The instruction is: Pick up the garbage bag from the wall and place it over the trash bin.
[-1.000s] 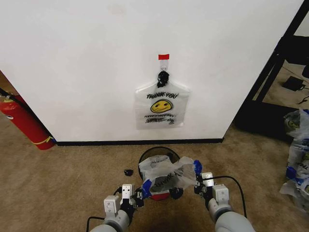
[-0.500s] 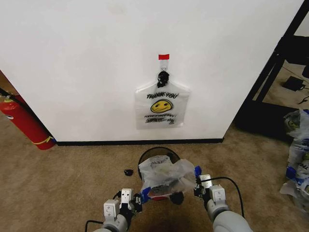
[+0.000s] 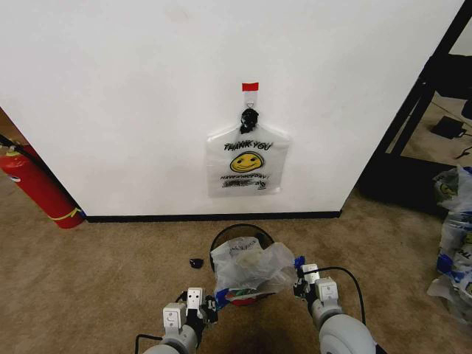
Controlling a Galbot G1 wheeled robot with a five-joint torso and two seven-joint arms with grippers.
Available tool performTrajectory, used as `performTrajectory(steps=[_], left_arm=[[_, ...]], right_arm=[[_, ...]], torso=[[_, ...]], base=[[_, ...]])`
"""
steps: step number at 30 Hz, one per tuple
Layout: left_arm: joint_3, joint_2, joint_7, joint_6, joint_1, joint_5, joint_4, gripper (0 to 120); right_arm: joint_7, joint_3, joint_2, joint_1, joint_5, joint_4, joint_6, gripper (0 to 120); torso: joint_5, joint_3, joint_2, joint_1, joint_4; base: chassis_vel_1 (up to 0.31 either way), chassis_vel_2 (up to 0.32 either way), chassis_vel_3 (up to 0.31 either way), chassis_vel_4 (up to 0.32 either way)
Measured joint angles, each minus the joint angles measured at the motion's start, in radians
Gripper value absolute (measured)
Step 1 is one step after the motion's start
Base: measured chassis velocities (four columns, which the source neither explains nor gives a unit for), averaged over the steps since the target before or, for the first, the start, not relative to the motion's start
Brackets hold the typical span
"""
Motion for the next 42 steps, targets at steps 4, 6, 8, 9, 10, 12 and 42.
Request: performTrajectory(steps=[4, 6, 8, 9, 10, 12, 42], left_arm=[[0.000, -0.003, 0.001, 0.000, -0.016, 0.000, 0.022, 0], [0.000, -0.005, 0.003, 0.000, -0.020, 0.000, 0.032, 0], [0.001, -0.007, 0.004, 0.000, -0.022, 0.000, 0.038, 0], [0.002, -0.010, 0.005, -0.001, -0.024, 0.000, 0.043, 0], [0.003, -0.013, 0.005, -0.003, -0.027, 0.000, 0.049, 0], [0.004, -0.018, 0.006, -0.006, -0.033, 0.001, 0.058, 0], [0.003, 0.015, 0.069, -0.018, 0.026, 0.059, -0.030, 41]], right_arm=[[-0.003, -0.006, 0.010, 0.027, -0.004, -0.040, 0.007, 0], [-0.005, -0.009, 0.015, 0.041, -0.007, -0.059, 0.014, 0], [-0.006, -0.012, 0.018, 0.048, -0.009, -0.068, 0.016, 0], [-0.007, -0.015, 0.021, 0.055, -0.010, -0.076, 0.019, 0], [-0.009, -0.018, 0.025, 0.061, -0.012, -0.083, 0.021, 0], [-0.011, -0.023, 0.031, 0.071, -0.016, -0.097, 0.026, 0], [-0.078, -0.002, 0.020, 0.029, -0.057, -0.078, 0.099, 26]], torso=[[0.0000, 0.000, 0.000, 0.000, 0.0000], [0.0000, 0.000, 0.000, 0.000, 0.0000], [0.0001, 0.000, 0.000, 0.000, 0.0000], [0.0001, 0.000, 0.000, 0.000, 0.0000], [0.0000, 0.000, 0.000, 0.000, 0.0000], [0.0000, 0.000, 0.000, 0.000, 0.0000], [0.0001, 0.000, 0.000, 0.000, 0.0000]], base=[[0.000, 0.000, 0.000, 0.000], [0.000, 0.000, 0.000, 0.000], [0.000, 0.000, 0.000, 0.000], [0.000, 0.000, 0.000, 0.000], [0.000, 0.000, 0.000, 0.000], [0.000, 0.000, 0.000, 0.000], [0.000, 0.000, 0.000, 0.000]])
